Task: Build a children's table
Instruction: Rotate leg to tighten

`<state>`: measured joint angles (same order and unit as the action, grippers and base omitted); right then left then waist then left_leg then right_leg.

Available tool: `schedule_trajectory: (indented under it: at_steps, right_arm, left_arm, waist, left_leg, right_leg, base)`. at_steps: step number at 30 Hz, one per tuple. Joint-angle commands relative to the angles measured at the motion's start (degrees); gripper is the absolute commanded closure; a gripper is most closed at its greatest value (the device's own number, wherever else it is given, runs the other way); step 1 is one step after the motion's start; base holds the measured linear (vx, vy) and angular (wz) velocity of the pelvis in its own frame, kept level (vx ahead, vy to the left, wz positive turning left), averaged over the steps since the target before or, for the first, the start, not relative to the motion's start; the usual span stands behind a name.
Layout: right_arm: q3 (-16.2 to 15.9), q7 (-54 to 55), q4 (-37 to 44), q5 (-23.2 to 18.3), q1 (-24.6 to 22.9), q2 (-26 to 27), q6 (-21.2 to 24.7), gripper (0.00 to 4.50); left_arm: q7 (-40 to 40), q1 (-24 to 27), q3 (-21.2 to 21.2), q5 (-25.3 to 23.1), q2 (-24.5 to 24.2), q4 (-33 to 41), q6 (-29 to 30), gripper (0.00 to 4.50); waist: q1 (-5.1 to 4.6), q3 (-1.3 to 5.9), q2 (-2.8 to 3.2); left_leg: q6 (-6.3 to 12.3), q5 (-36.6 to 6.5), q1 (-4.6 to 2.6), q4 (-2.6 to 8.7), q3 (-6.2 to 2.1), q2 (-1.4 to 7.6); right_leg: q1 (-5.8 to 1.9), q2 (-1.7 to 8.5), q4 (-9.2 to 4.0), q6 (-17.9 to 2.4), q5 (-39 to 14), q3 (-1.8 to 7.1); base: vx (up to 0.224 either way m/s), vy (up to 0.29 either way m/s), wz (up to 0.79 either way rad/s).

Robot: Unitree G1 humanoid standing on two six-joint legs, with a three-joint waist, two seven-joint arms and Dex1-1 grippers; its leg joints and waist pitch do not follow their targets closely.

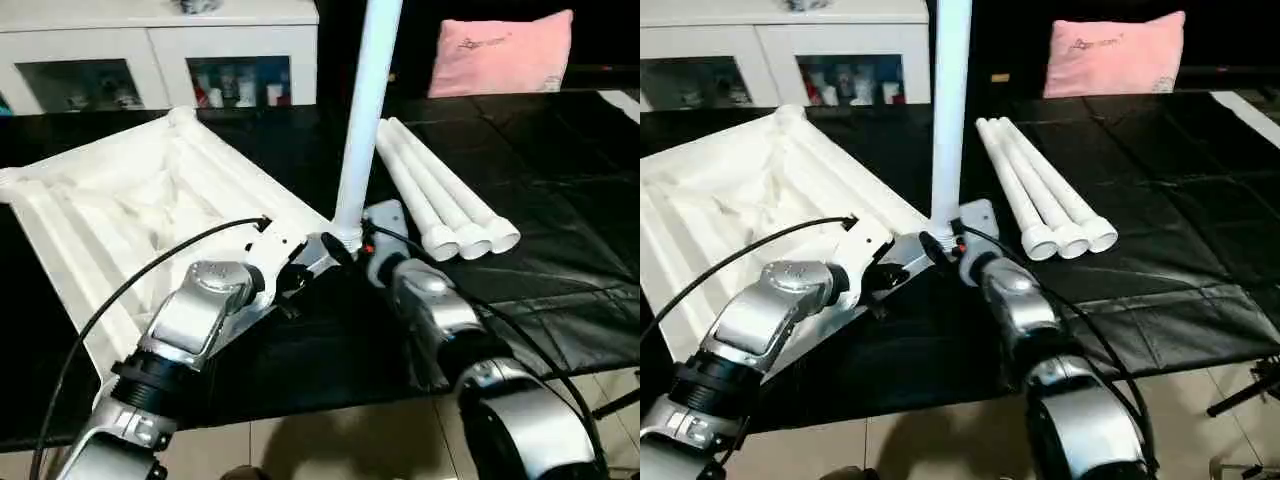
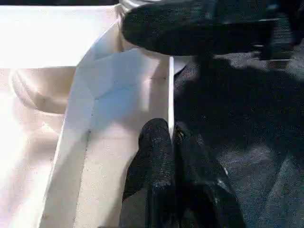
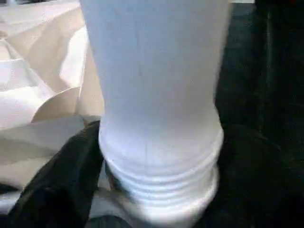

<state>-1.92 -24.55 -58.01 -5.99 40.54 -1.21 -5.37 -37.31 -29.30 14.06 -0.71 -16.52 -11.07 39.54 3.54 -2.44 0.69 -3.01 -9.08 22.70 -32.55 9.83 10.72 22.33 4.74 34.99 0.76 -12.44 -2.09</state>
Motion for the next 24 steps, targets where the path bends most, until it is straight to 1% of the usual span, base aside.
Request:
schedule_trajectory:
  at_steps: [1,2,3,4,5,6,7,8,9,10,11,12,13,14,16,17,18,19,20,21,23,24]
  right_arm:
    - [-1.13,-2.18,0.36,0.85,-3.62,-1.55,1.67,0.12]
    - [-1.06,-3.05,1.86,0.66,-4.46,-1.91,1.68,0.06]
    - [-0.9,-5.09,5.21,-0.02,-6.26,-2.65,2.11,0.02]
    - [-0.76,-6.1,6.87,-0.4,-7.12,-2.95,2.46,0.02]
    - [-1.07,-8.01,9.95,-0.88,-8.71,-3.71,2.62,0.02]
    - [-1.28,-8.97,11.5,-1.1,-9.5,-4.12,2.68,0.02]
    - [-1.54,-10.22,13.85,-1.58,-10.67,-4.67,3.08,0.02]
    - [-1.91,-11.86,17.04,-2.25,-12.19,-5.55,3.54,0.02]
    - [-2.13,-13.21,19.66,-2.87,-13.39,-6.27,4.08,0.02]
    - [-2.19,-14.46,22.27,-3.68,-14.5,-6.99,4.74,0.02]
    - [-2.2,-15.15,23.94,-4.18,-15.18,-7.42,5.24,0.02]
    - [-2.2,-15.15,23.94,-4.18,-15.18,-7.42,5.24,0.02]
    - [-1.9,-16.36,27.37,-5.31,-16.31,-8.28,6.64,0.02]
    - [-1.66,-17.4,30.24,-6.09,-17.21,-9.04,7.77,0.02]
    - [-1.5,-18.41,32.48,-6.55,-17.86,-9.73,8.6,0.02]
    - [-1.55,-19.86,35.08,-7.05,-18.56,-10.73,9.65,0.02]
    - [-1.63,-20.37,36.08,-7.23,-18.84,-11.11,10.13,0.02]
    - [-1.78,-20.88,36.87,-7.45,-19.05,-11.54,10.52,0.02]
    - [-2.23,-22.52,38.87,-8.07,-19.59,-12.79,11.56,0.02]
    - [-2.44,-23.25,39.59,-8.21,-19.77,-13.4,11.84,0.02]
    - [-2.69,-24.33,40.76,-8.3,-20.06,-14.53,12.55,0.02]
    - [-2.77,-24.87,41.49,-8.33,-20.27,-15.26,13.01,0.02]
  left_arm:
    - [0.76,-3.66,-2.35,-1.14,-1.84,-0.09,-3.53,4.5]
    - [0.45,-3.83,-2.22,-1.16,-2.07,-0.81,-4.2,4.5]
    - [-0.18,-4.16,-1.94,-1.26,-2.56,-2.36,-5.47,4.5]
    - [-0.5,-4.32,-1.77,-1.31,-2.82,-3.12,-6.12,4.5]
    - [-1.13,-4.52,-1.35,-1.52,-3.25,-4.29,-7.32,4.5]
    - [-1.44,-4.63,-1.14,-1.64,-3.47,-4.89,-7.93,4.5]
    - [-1.72,-4.82,-0.83,-1.7,-3.74,-5.8,-8.81,4.5]
    - [-2.5,-5.01,-0.32,-1.8,-4.15,-6.89,-10.41,4.5]
    - [-3.14,-5.19,0.04,-1.75,-4.43,-7.75,-11.54,4.5]
    - [-3.76,-5.35,0.34,-1.75,-4.71,-8.55,-12.71,4.5]
    - [-4.13,-5.51,0.53,-1.72,-4.87,-9.16,-13.52,4.5]
    - [-4.13,-5.51,0.53,-1.72,-4.87,-9.16,-13.52,4.5]
    - [-5.57,-5.64,0.89,-1.53,-5.34,-10.42,-15.44,4.5]
    - [-6.77,-5.69,1.3,-1.56,-5.85,-11.53,-17.15,4.5]
    - [-7.95,-5.78,1.8,-1.65,-6.3,-12.67,-18.92,4.5]
    - [-9.54,-5.82,2.44,-1.85,-6.9,-13.99,-20.99,4.5]
    - [-10.15,-5.85,2.64,-1.96,-7.09,-14.51,-21.82,4.5]
    - [-10.84,-5.82,2.82,-1.99,-7.27,-14.78,-22.42,4.5]
    - [-12.91,-5.73,3.39,-2.03,-7.86,-15.38,-24.47,4.5]
    - [-14.05,-5.66,3.64,-1.95,-8.16,-15.58,-25.71,4.5]
    - [-15.97,-5.64,4.1,-1.84,-8.75,-16.06,-27.39,4.5]
    - [-17.19,-5.63,4.33,-1.72,-9.08,-16.41,-28.69,4.5]
  waist:
    - [0.28,3.7,0.87]
    - [0.3,3.77,0.83]
    - [0.33,3.59,0.86]
    - [0.41,3.87,0.88]
    - [0.44,3.9,1.07]
    - [0.45,4.1,1.11]
    - [0.44,4.14,1.01]
    - [0.36,4.06,0.71]
    - [0.38,4.11,0.85]
    - [0.52,4.02,0.94]
    - [0.57,4.06,0.9]
    - [0.5,4.0,0.88]
    - [0.51,4.01,0.93]
    - [0.72,3.89,0.9]
    - [0.86,4.02,0.92]
    - [1.11,3.91,0.91]
    - [1.4,3.98,0.95]
    - [1.5,3.94,0.99]
    - [1.65,3.87,0.95]
    - [1.85,3.89,1.04]
    - [1.96,3.82,0.87]
    - [2.0,3.86,0.9]
  left_leg:
    - [2.36,-8.54,-1.38,3.09,-0.24,1.74]
    - [2.27,-8.22,-1.39,3.05,-0.3,1.78]
    - [2.41,-8.45,-1.37,3.06,-0.28,1.64]
    - [2.32,-7.96,-1.41,2.86,-0.32,1.74]
    - [2.6,-7.26,-1.39,2.8,-0.38,1.63]
    - [2.63,-6.52,-1.36,2.6,-0.44,1.67]
    - [2.81,-5.9,-1.27,2.58,-0.45,1.66]
    - [3.41,-5.01,-0.99,2.5,-0.5,1.48]
    - [3.8,-4.84,-1.03,2.43,-0.47,1.56]
    - [4.02,-5.13,-1.16,2.48,-0.44,1.59]
    - [4.25,-5.38,-1.22,2.4,-0.42,1.67]
    - [4.3,-5.54,-1.13,2.46,-0.43,1.7]
    - [4.16,-5.81,-1.24,2.45,-0.38,1.77]
    - [4.15,-6.37,-1.22,2.51,-0.41,1.79]
    - [4.0,-6.11,-1.35,2.46,-0.45,1.83]
    - [3.76,-6.32,-1.35,2.46,-0.4,1.87]
    - [3.49,-6.62,-1.49,2.45,-0.38,1.91]
    - [3.29,-6.96,-1.51,2.51,-0.41,1.94]
    - [2.87,-7.72,-1.56,2.57,-0.4,1.98]
    - [2.51,-8.1,-1.61,2.61,-0.42,2.08]
    - [2.18,-8.33,-1.64,2.66,-0.4,2.04]
    - [2.03,-8.57,-1.66,2.64,-0.39,2.09]
  right_leg:
    - [-2.68,2.52,-2.96,-15.46,7.03,1.43]
    - [-2.77,2.52,-2.88,-15.4,7.33,1.39]
    - [-2.81,2.29,-3.11,-15.07,7.24,1.37]
    - [-2.91,2.41,-2.78,-15.08,8.15,1.39]
    - [-2.92,2.36,-2.85,-15.14,9.54,1.31]
    - [-2.98,2.41,-2.58,-15.28,10.8,1.32]
    - [-3.06,2.37,-2.49,-15.39,11.95,1.28]
    - [-3.25,2.25,-2.41,-15.31,13.25,1.18]
    - [-3.16,2.41,-2.3,-15.39,13.19,1.21]
    - [-3.04,2.4,-2.51,-15.42,12.63,1.17]
    - [-3.04,2.43,-2.47,-15.52,12.35,1.23]
    - [-3.02,2.46,-2.43,-15.62,12.0,1.24]
    - [-2.91,2.48,-2.43,-15.76,11.38,1.27]
    - [-2.96,2.48,-2.64,-15.63,10.34,1.29]
    - [-2.92,2.46,-2.53,-15.49,10.58,1.35]
    - [-2.82,2.42,-2.58,-15.32,10.24,1.37]
    - [-2.78,2.46,-2.55,-15.17,9.75,1.41]
    - [-2.71,2.47,-2.55,-15.15,9.32,1.41]
    - [-2.68,2.48,-2.64,-15.03,8.35,1.43]
    - [-2.65,2.51,-2.62,-14.8,7.88,1.45]
    - [-2.59,2.48,-2.66,-14.65,7.51,1.46]
    - [-2.58,2.55,-2.6,-14.63,7.33,1.47]
  base:
    - [0.0,0.0,0.0]
    - [0.0,0.0,0.0]
    - [0.0,0.0,0.0]
    - [0.0,0.0,0.0]
    - [0.0,0.0,0.0]
    - [0.0,0.0,0.0]
    - [0.0,0.0,0.0]
    - [0.0,0.0,0.0]
    - [0.0,0.0,0.0]
    - [0.0,0.0,0.0]
    - [0.0,0.0,0.0]
    - [0.0,0.0,0.0]
    - [0.0,0.0,0.0]
    - [0.0,0.0,0.0]
    - [0.0,0.0,0.0]
    - [0.0,0.0,0.0]
    - [0.0,0.0,0.0]
    - [0.0,0.0,0.0]
    - [0.0,0.0,0.0]
    - [0.0,0.0,0.0]
    - [0.0,0.0,0.0]
    - [0.0,0.0,0.0]
